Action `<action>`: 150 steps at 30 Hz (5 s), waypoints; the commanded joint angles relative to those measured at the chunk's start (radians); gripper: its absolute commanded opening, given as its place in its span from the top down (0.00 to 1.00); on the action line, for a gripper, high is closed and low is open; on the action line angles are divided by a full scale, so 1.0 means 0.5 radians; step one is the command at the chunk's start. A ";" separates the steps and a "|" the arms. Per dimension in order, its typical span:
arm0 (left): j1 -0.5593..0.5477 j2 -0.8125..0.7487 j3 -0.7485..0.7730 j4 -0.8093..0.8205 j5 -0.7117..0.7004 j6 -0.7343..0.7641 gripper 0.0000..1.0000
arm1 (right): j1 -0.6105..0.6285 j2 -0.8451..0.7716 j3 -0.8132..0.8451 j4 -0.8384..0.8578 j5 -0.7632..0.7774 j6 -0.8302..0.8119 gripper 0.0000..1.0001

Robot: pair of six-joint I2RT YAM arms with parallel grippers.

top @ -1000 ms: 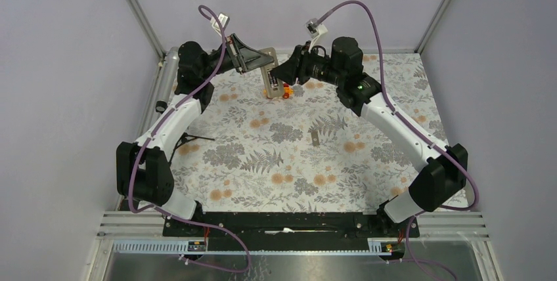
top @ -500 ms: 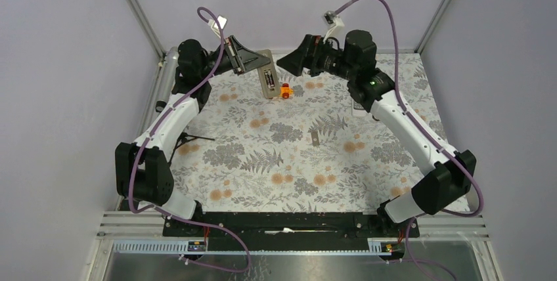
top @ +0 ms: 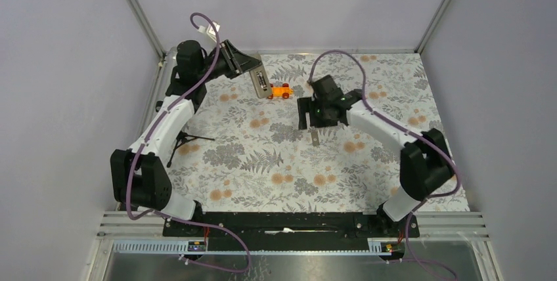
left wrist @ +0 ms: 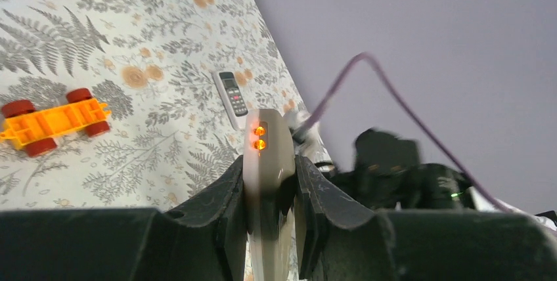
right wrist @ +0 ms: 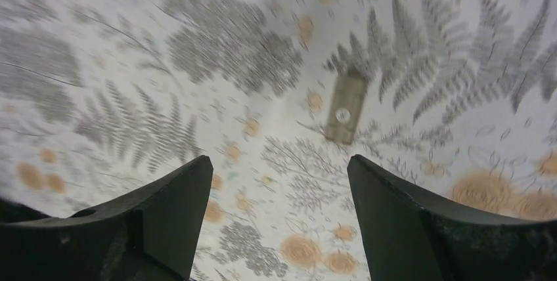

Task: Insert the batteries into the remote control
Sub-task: Pick up the battery cover at the center of the board.

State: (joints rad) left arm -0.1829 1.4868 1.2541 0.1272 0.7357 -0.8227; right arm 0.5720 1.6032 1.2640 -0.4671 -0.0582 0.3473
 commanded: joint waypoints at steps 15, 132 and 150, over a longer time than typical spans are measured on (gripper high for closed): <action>0.031 -0.270 -0.076 -0.003 -0.191 0.190 1.00 | -0.199 0.671 0.489 -0.603 0.255 1.155 0.57; 0.098 -0.469 -0.205 -0.055 -0.316 0.295 1.00 | -0.264 0.812 0.189 1.294 -1.111 1.066 1.00; 0.120 -0.515 -0.080 -0.181 -0.390 0.266 1.00 | -0.256 1.433 0.315 2.517 -1.819 1.451 1.00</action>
State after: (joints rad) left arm -0.1295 1.2499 1.1526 0.0093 0.5625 -0.6819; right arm 0.4358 2.2906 1.3762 0.6228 -0.8787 1.0214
